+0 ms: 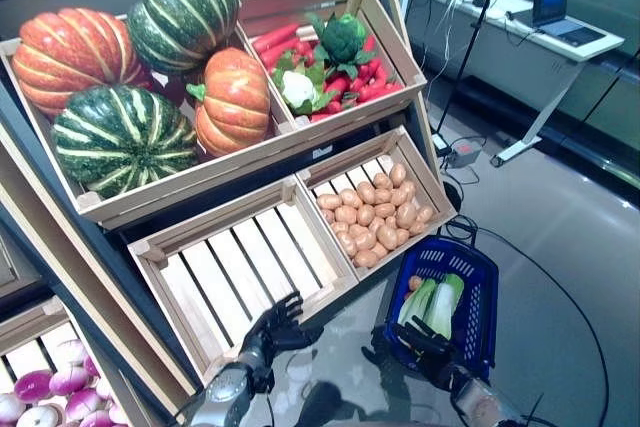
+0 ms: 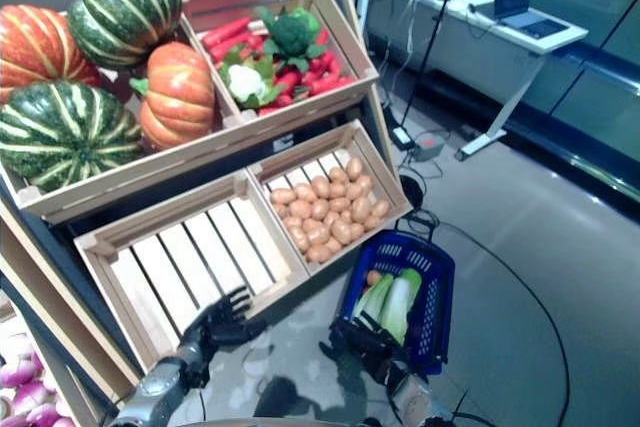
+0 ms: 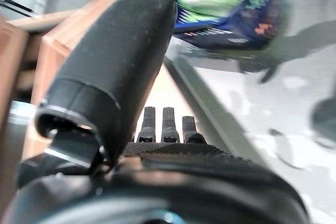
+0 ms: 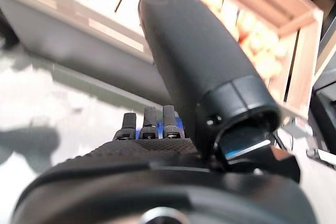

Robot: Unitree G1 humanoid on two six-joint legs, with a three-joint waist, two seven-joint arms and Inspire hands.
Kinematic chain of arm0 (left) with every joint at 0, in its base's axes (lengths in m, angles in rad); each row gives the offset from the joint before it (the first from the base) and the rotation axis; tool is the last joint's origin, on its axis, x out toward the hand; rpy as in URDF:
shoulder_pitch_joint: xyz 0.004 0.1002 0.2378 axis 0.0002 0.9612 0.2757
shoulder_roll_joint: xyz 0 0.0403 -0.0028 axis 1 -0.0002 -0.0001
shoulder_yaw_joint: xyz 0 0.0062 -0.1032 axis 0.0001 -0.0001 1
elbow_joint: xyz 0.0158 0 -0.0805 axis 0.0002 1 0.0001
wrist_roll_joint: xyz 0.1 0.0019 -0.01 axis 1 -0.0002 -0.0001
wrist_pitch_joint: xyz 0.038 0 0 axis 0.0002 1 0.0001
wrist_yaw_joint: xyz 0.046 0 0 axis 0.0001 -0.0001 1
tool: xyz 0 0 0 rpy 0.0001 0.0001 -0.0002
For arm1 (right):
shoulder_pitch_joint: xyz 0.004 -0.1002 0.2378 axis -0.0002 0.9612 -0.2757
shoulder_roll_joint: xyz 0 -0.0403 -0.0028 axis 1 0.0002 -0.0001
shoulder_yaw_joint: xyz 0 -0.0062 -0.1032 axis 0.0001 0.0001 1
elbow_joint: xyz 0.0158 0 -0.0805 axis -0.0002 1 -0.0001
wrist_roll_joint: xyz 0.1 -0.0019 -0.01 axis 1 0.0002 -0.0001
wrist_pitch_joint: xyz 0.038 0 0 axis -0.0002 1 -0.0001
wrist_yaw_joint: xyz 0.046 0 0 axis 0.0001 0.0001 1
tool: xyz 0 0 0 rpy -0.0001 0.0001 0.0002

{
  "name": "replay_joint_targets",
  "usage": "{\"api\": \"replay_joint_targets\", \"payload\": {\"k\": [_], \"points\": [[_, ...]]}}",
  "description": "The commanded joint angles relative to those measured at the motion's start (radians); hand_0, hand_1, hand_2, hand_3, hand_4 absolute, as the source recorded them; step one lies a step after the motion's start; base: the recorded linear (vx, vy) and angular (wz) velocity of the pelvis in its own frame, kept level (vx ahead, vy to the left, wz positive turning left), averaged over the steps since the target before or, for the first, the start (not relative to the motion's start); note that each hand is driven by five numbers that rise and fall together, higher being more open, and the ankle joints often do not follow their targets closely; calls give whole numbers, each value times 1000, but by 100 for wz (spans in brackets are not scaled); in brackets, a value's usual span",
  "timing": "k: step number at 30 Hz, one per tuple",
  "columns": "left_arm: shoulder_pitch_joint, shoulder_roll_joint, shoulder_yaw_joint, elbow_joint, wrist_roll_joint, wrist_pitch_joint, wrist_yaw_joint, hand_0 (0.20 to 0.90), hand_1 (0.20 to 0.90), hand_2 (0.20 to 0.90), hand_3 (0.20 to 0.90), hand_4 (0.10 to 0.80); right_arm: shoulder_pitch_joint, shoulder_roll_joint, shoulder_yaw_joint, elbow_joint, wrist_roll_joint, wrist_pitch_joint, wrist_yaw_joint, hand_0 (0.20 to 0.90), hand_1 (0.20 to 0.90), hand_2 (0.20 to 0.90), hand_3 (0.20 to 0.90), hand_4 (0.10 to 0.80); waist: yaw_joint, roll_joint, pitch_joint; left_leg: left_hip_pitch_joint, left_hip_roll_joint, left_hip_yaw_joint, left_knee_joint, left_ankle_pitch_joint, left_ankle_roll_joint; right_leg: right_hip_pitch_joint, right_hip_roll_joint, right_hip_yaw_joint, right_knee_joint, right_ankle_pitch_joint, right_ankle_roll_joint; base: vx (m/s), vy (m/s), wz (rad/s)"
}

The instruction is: Put vegetables into the basket

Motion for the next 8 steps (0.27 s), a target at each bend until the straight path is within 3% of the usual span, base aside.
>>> {"api": "replay_joint_targets", "payload": {"k": [1, 5, 8], "points": [[-53, -15, 34, 4, 61, -93, 0, 900, 900, 900, 900, 800, -53, 11, 1, -91, 44, -36, 89, 900, 900, 900, 900, 800, -26, 19, 33, -48, -25, -26, -8, 11, 53, 20, 6, 27, -25, 25, -45, 28, 37, 2], [-55, -38, 7, 78, 103, -101, 5, 900, 900, 900, 900, 800, -21, 39, 48, -63, 30, 9, 47, 900, 900, 900, 900, 800, -40, 28, 36, -44, -33, -36, -8, 9, 56, 25, 10, 40, -22, 18, -47, 22, 53, 2], [-60, -55, -7, 94, 98, -121, 21, 900, 900, 900, 900, 800, -15, 62, 47, -6, 137, 92, 31, 900, 900, 900, 900, 800, -41, 37, 38, -41, -35, -38, -8, 8, 58, 32, 10, 36, -23, 13, -50, 16, 32, 2]]}}
